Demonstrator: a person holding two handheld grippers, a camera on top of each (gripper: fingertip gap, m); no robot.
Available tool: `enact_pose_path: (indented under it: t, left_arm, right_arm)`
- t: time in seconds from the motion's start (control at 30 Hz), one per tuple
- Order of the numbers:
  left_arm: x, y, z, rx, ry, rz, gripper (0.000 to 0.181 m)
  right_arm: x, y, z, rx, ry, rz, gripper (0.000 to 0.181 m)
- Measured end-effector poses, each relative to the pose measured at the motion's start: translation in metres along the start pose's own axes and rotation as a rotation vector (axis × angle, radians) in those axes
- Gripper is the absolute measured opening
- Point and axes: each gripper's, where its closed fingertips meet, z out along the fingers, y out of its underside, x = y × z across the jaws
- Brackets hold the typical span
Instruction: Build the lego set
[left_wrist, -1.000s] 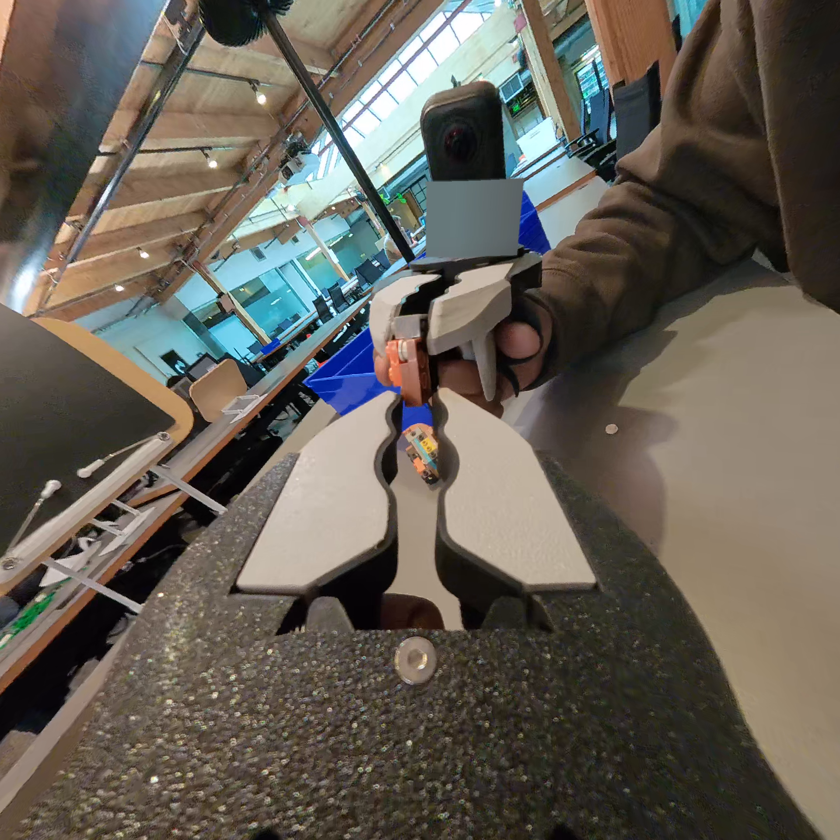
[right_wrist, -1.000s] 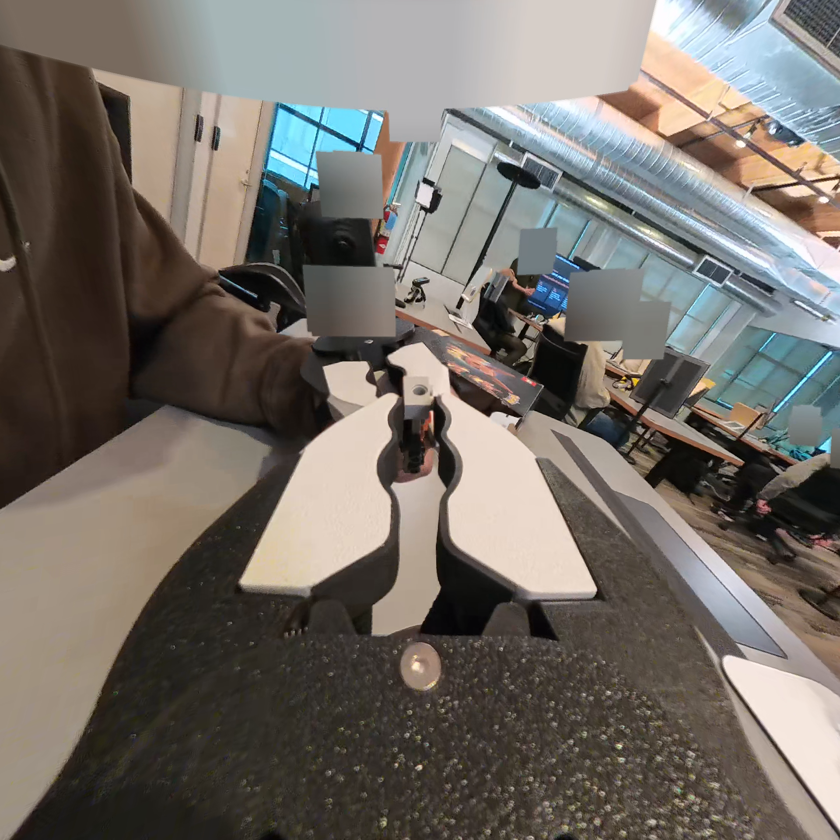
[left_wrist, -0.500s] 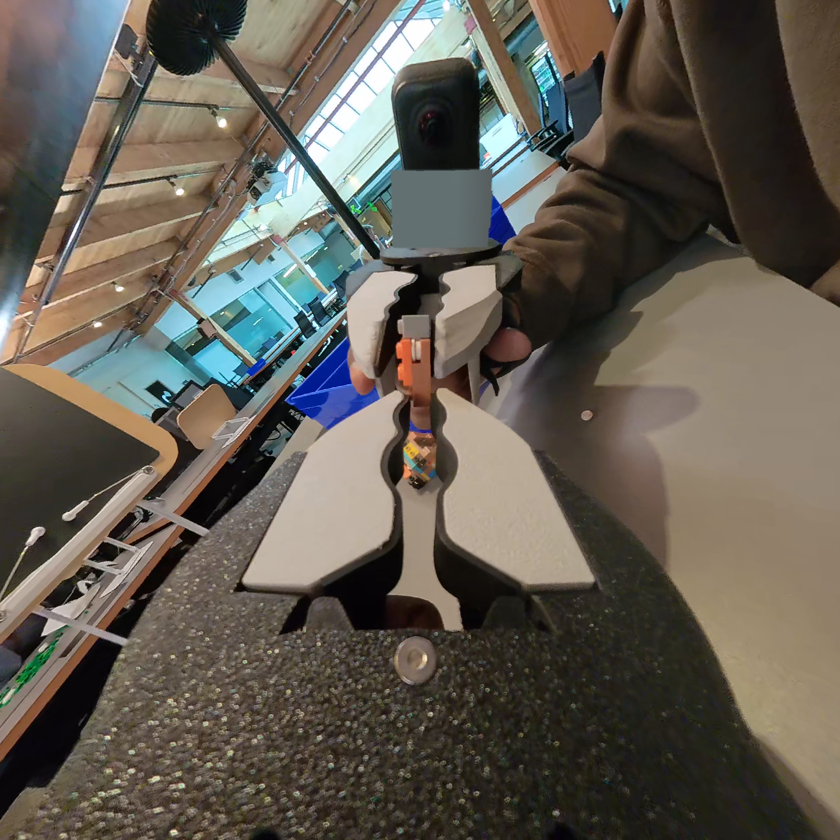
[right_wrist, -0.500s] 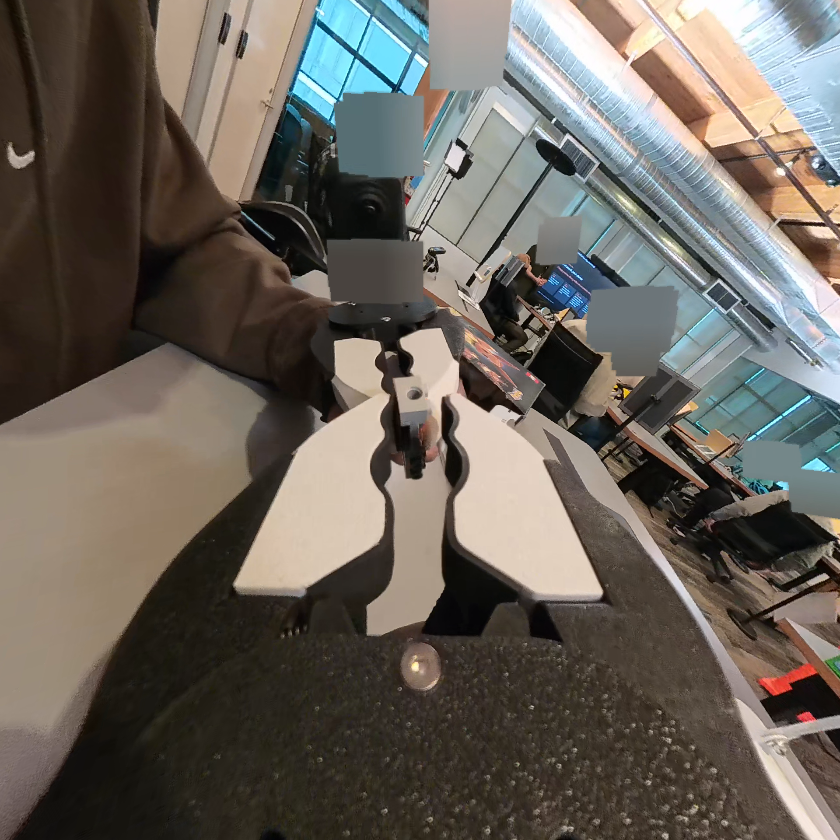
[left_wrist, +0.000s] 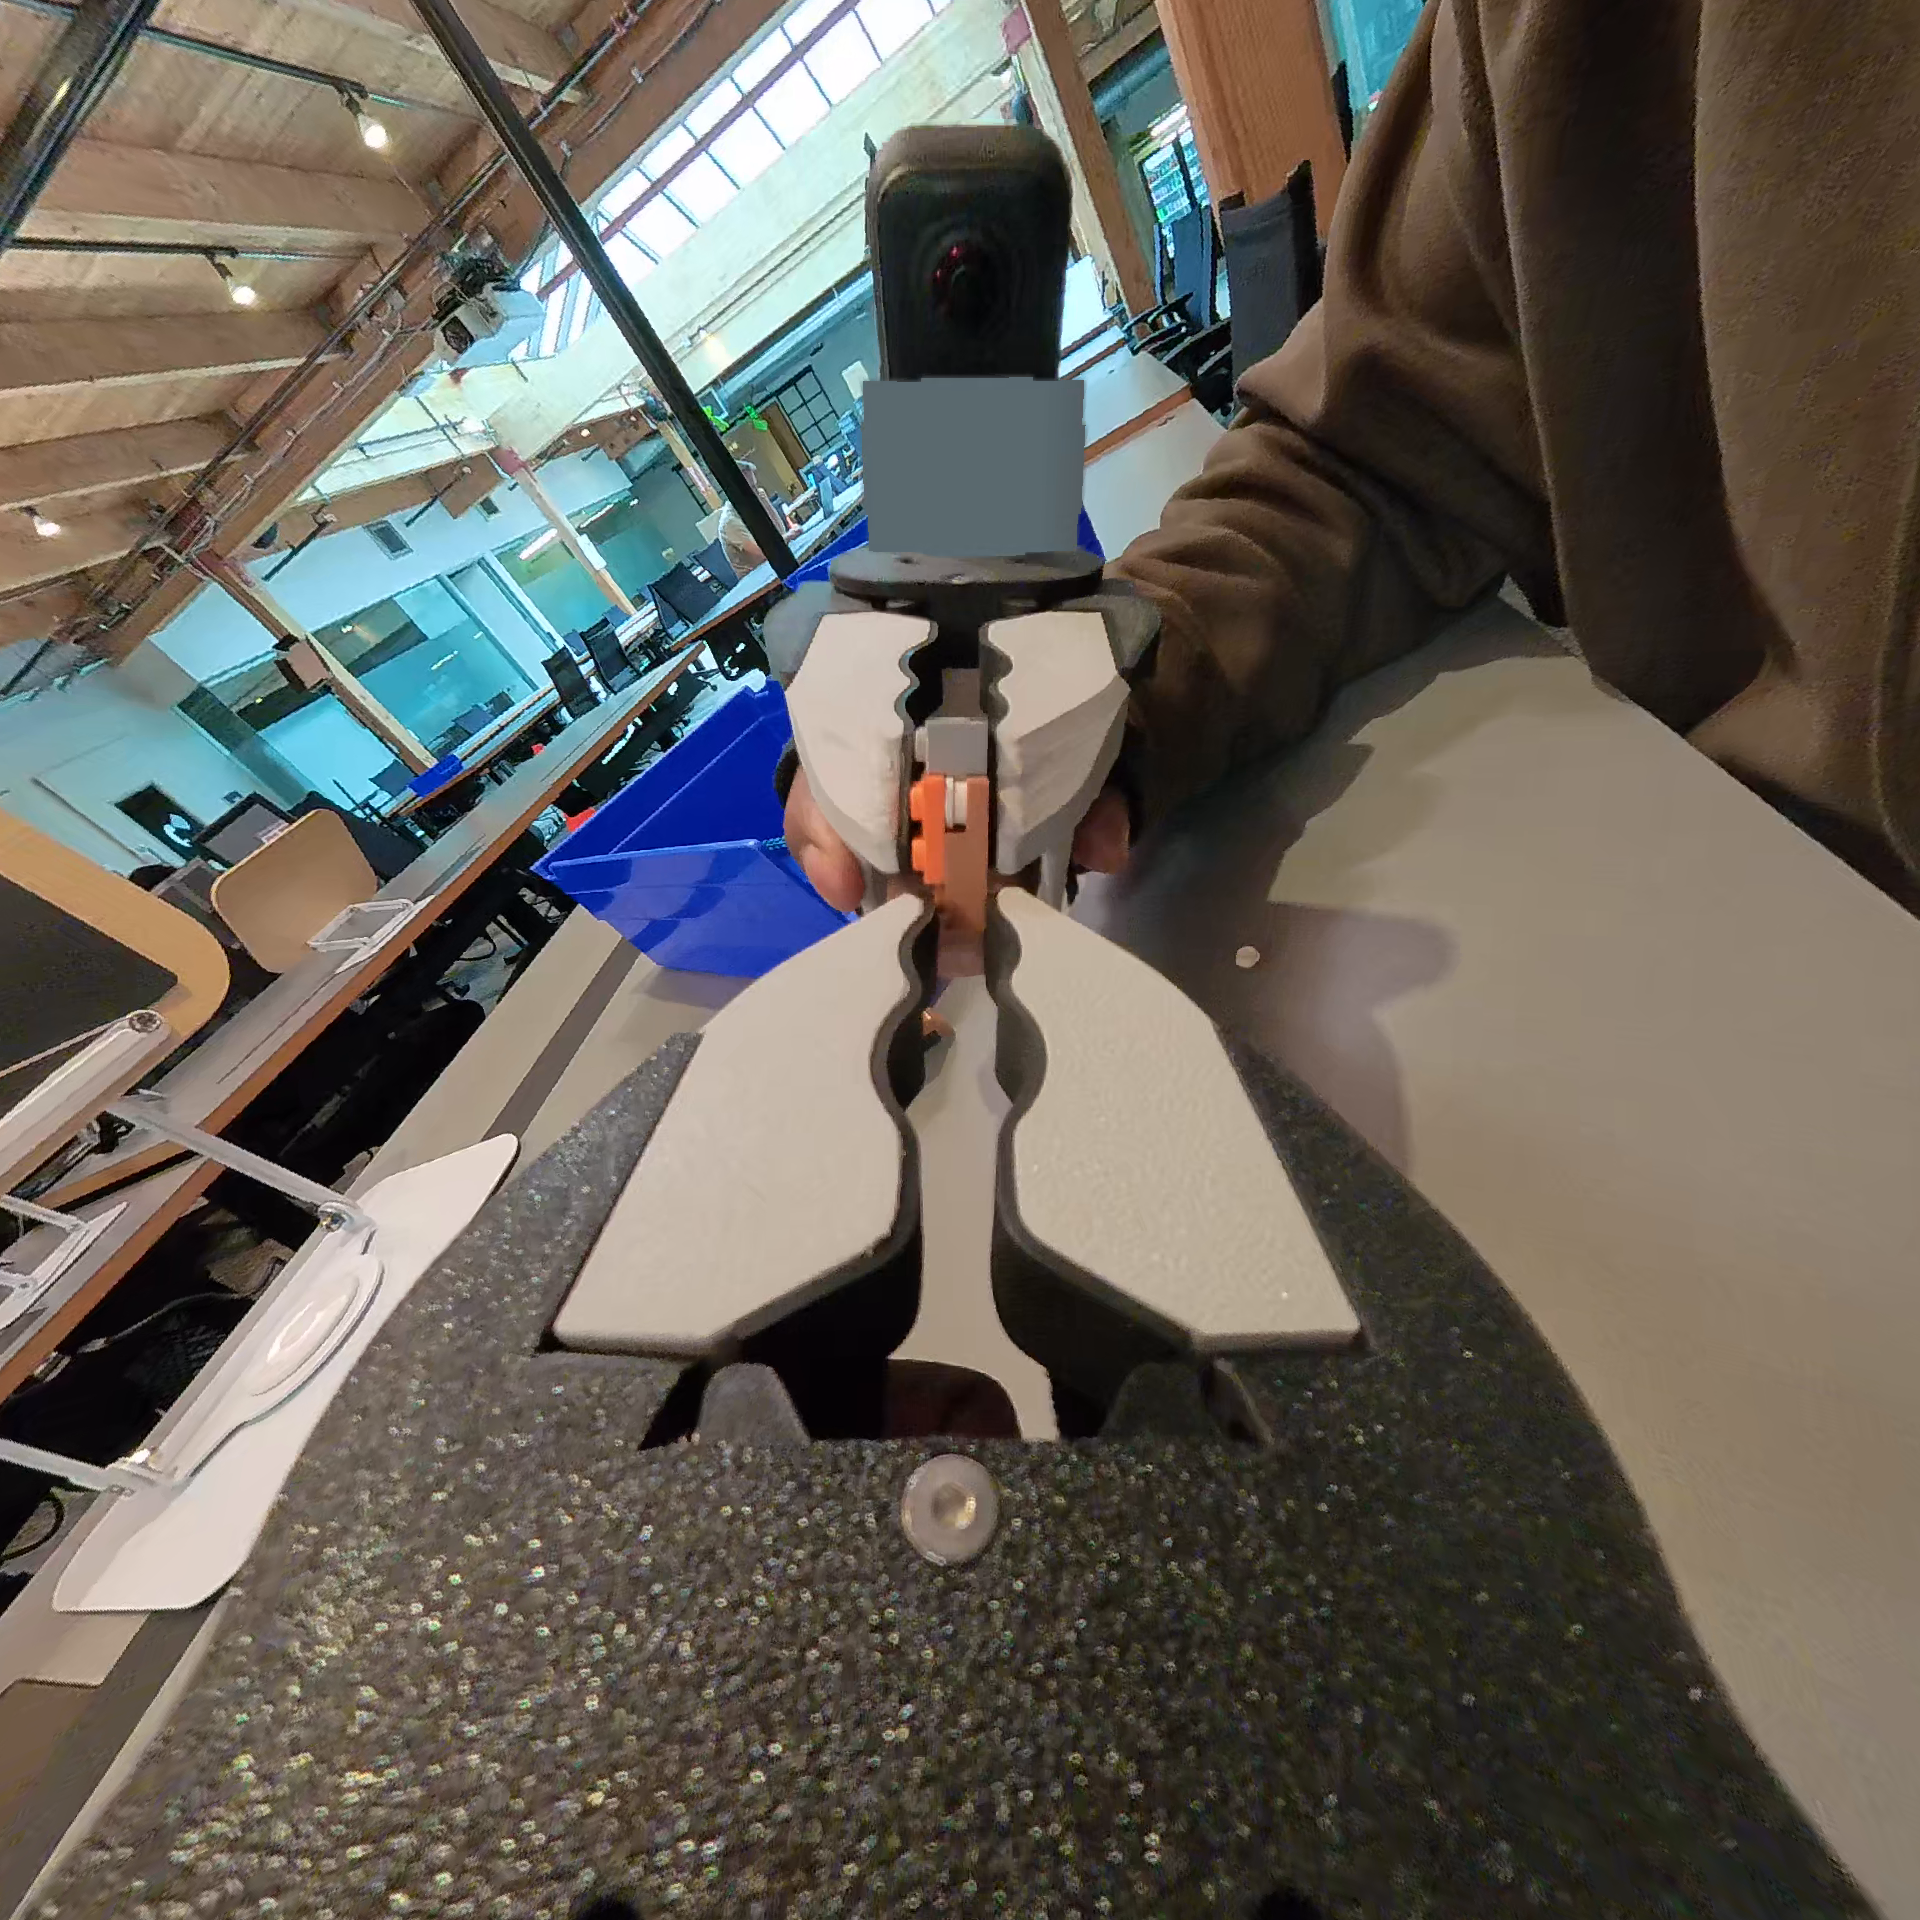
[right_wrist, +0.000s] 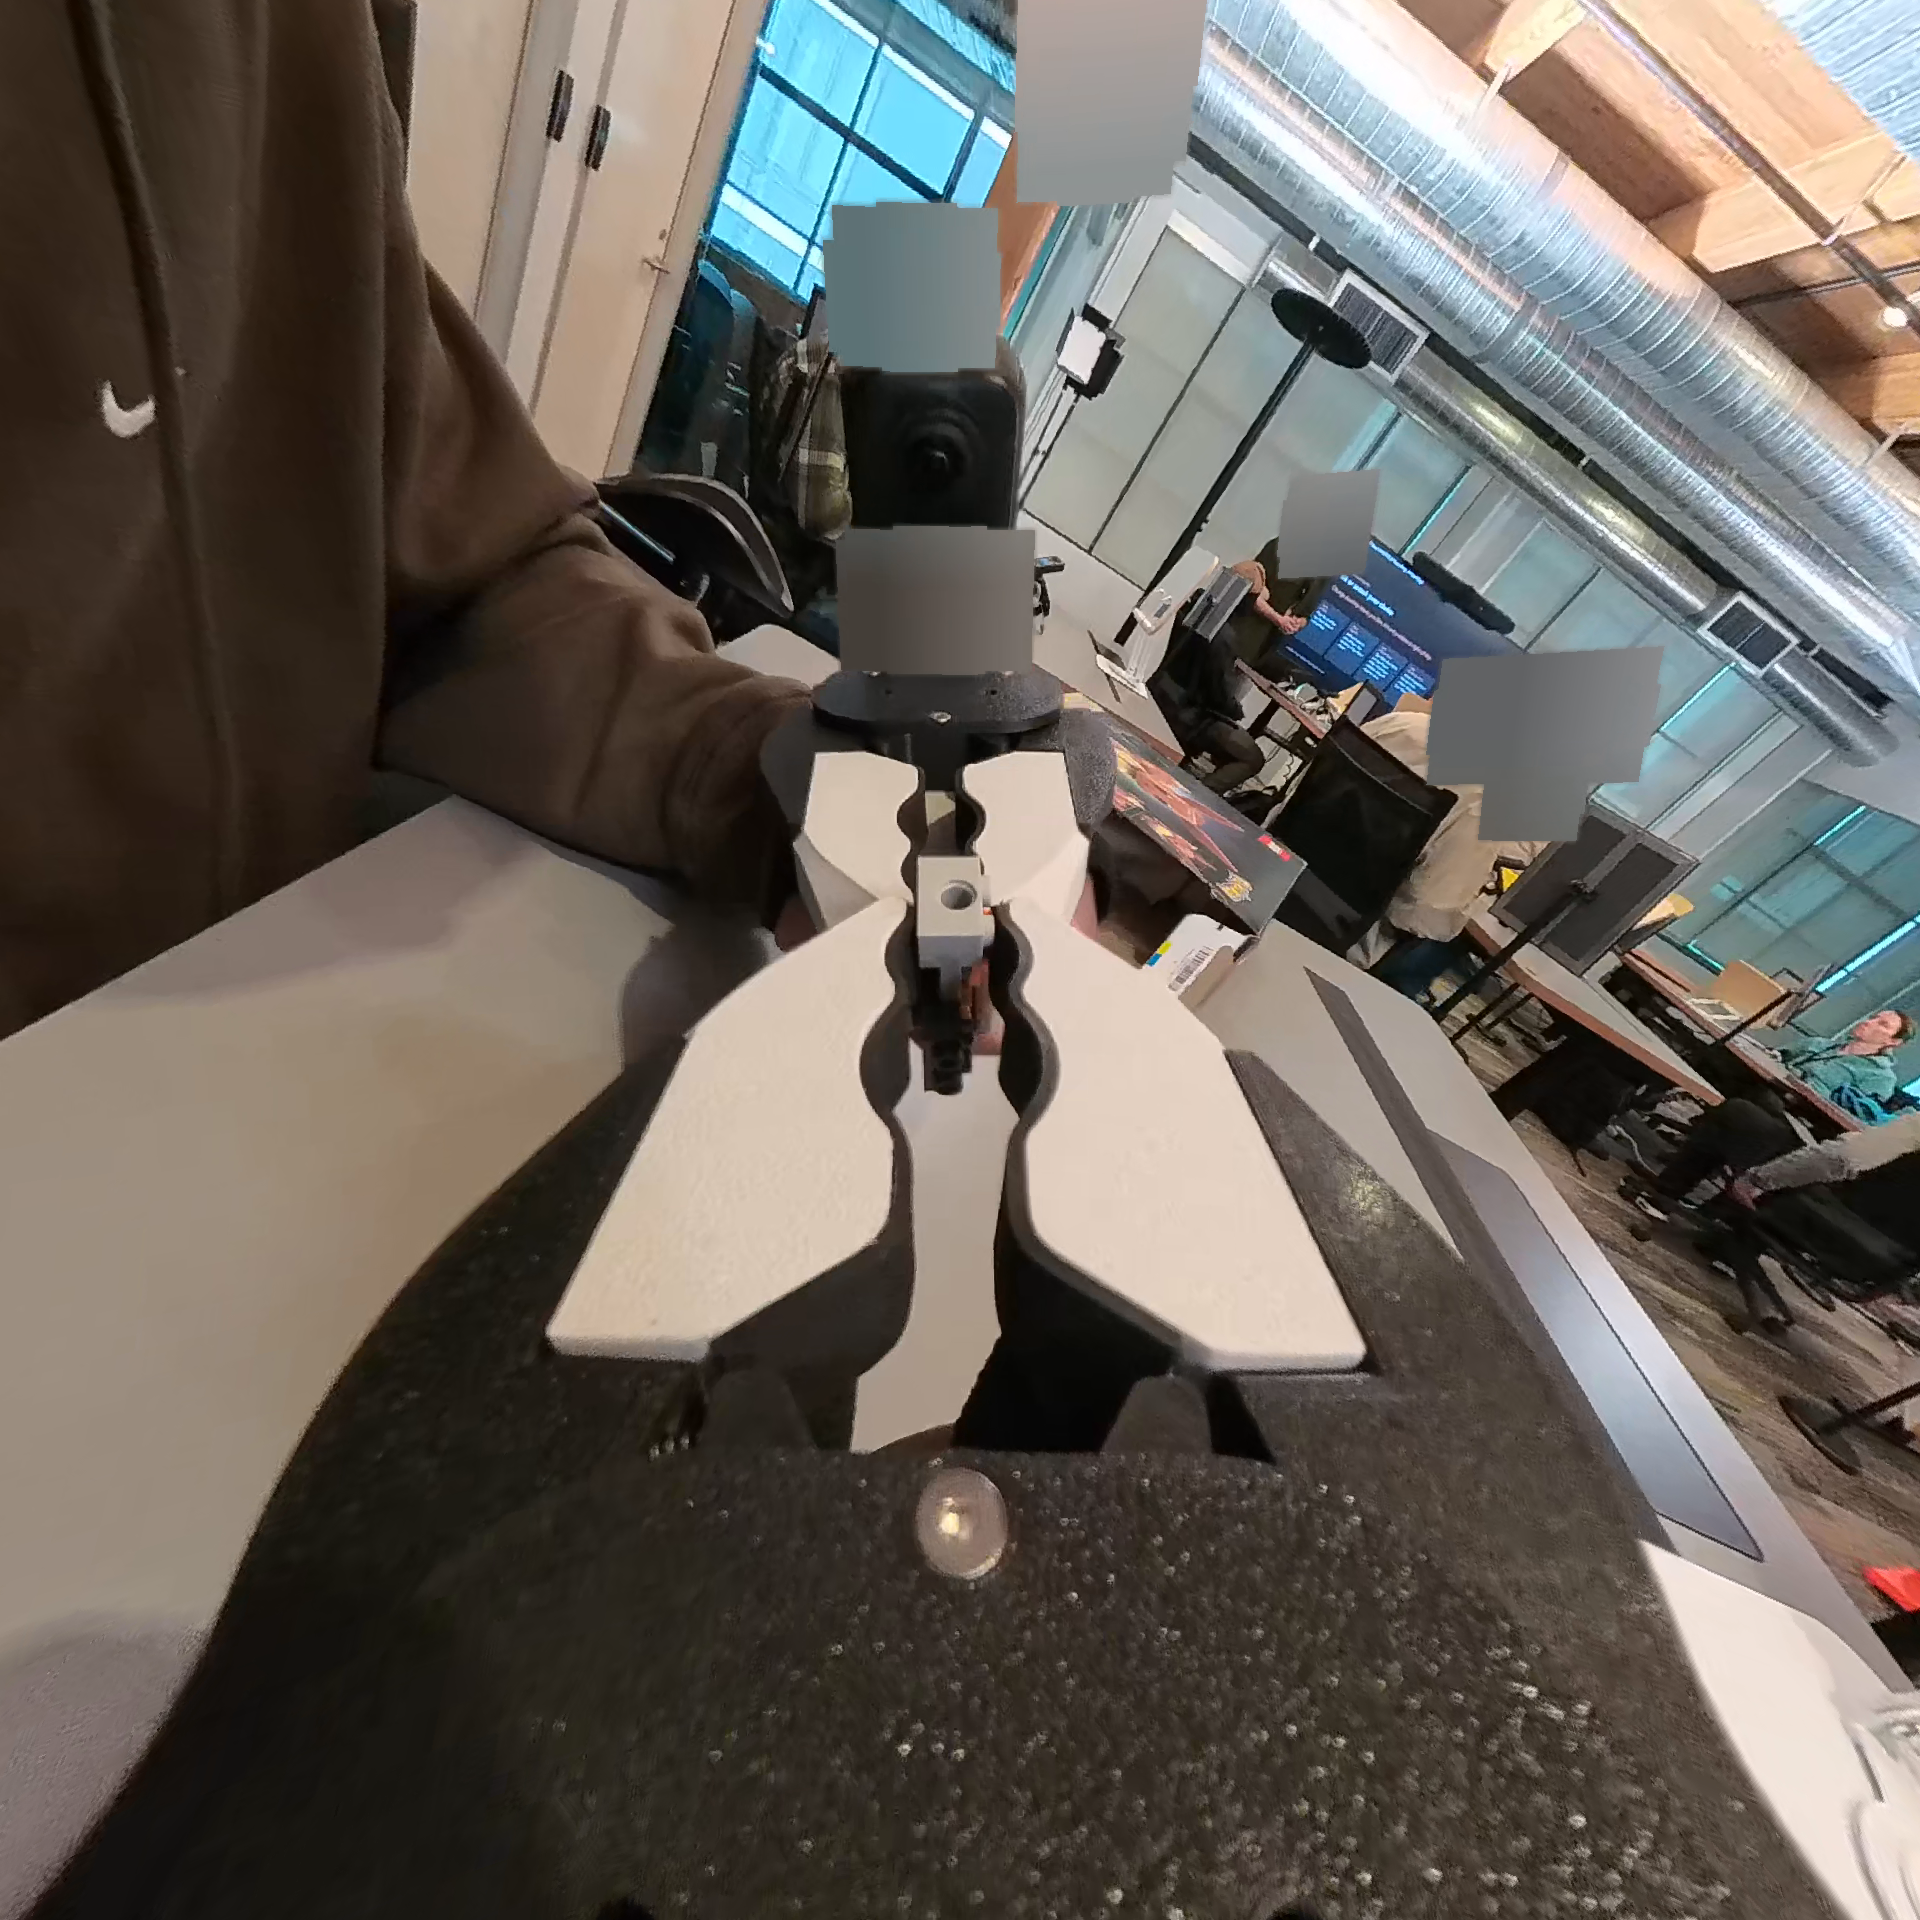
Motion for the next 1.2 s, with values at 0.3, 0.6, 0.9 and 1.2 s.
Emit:
enact_pose_path:
  t: [0.3, 0.6, 0.9, 1.2]
  left_arm:
    - [-0.007, 0.009, -0.003, -0.013, 0.055, -0.260, 0.024]
    - [-0.009, -0.009, -0.003, 0.075, 0.085, -0.402, 0.028]
    - [-0.046, 0.047, -0.007, -0.102, -0.155, -0.488, 0.027]
    - [-0.044, 0.082, -0.006, -0.301, -0.196, -0.387, 0.027]
  right_arm:
    - [0.014, 0.004, -0.003, -0.044, 0.104, -0.098, 0.012]
    - [0.013, -0.004, -0.003, -0.045, 0.111, -0.130, 0.015]
    - [0.022, 0.023, -0.009, -0.145, 0.148, -0.073, 0.009]
    - [-0.046, 0.061, -0.019, -0.367, -0.214, 0.088, 0.015]
